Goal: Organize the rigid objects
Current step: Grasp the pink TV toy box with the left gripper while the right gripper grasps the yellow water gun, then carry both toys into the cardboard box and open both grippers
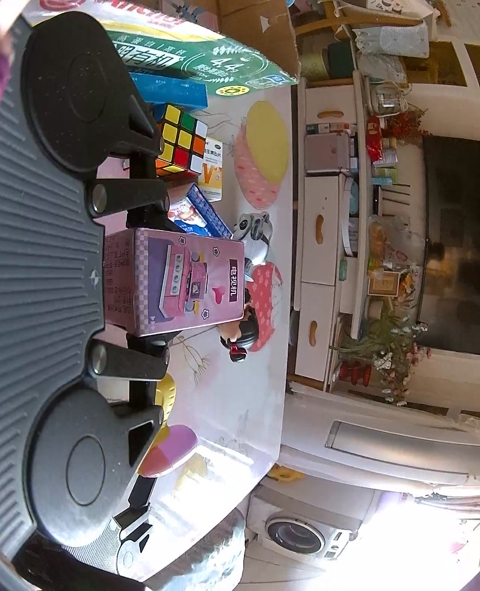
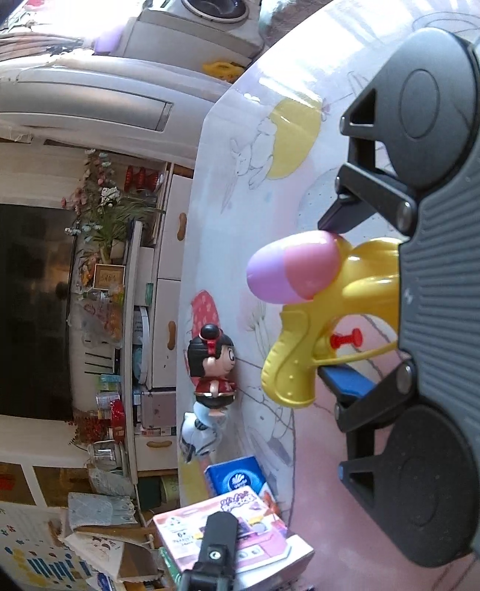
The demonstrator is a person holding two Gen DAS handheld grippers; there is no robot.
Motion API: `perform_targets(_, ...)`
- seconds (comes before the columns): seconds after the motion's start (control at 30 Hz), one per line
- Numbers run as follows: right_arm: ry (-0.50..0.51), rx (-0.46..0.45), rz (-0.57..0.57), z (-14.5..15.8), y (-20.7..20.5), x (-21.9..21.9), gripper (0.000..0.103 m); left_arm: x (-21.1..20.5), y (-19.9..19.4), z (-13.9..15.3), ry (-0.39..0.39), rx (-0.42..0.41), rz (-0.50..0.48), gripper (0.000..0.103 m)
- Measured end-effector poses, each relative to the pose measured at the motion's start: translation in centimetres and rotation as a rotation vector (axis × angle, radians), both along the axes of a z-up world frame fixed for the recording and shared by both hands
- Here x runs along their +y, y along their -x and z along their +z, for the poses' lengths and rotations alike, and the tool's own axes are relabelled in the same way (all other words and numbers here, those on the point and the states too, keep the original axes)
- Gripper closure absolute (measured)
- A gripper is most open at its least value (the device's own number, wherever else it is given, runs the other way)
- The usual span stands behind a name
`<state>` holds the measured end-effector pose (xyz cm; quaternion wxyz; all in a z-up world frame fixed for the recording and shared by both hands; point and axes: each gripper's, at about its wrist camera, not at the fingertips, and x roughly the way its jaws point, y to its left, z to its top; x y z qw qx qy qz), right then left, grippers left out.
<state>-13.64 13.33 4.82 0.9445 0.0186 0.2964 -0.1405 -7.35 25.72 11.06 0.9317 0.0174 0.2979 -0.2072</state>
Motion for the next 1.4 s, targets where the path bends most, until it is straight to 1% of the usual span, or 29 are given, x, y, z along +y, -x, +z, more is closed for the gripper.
perform_targets(0.23, -0.028, 0.006, 0.006, 1.2, 1.1, 0.6, 0.027, 1.3, 0.6, 0.8, 0.024, -0.03, -0.013, 0.049)
perform_targets(0.4, -0.035, 0.01, 0.03, 1.9, 1.6, 1.7, 0.027, 2.6, 1.0, 1.7, 0.05, -0.053, -0.007, 0.049)
perform_targets(0.73, -0.028, -0.01, 0.102, 4.0, 1.4, 4.8, 0.027, 5.5, 1.7, 3.8, 0.101, -0.106, 0.048, 0.049)
perform_targets(1.0, -0.021, -0.047, 0.175, 6.0, 0.4, 7.8, 0.027, 8.9, 1.4, 5.6, 0.13, -0.135, 0.13, 0.049)
perform_targets(1.13, -0.023, -0.077, 0.224, 7.2, -0.7, 9.8, 0.027, 10.8, 0.9, 6.3, 0.147, -0.144, 0.189, 0.049)
perform_targets(1.27, -0.013, -0.11, 0.286, 8.4, -2.1, 12.2, 0.027, 13.1, -0.1, 7.0, 0.155, -0.149, 0.266, 0.049)
perform_targets(1.4, -0.001, -0.138, 0.357, 9.5, -3.8, 14.8, 0.027, 16.3, -1.4, 7.6, 0.166, -0.14, 0.369, 0.049)
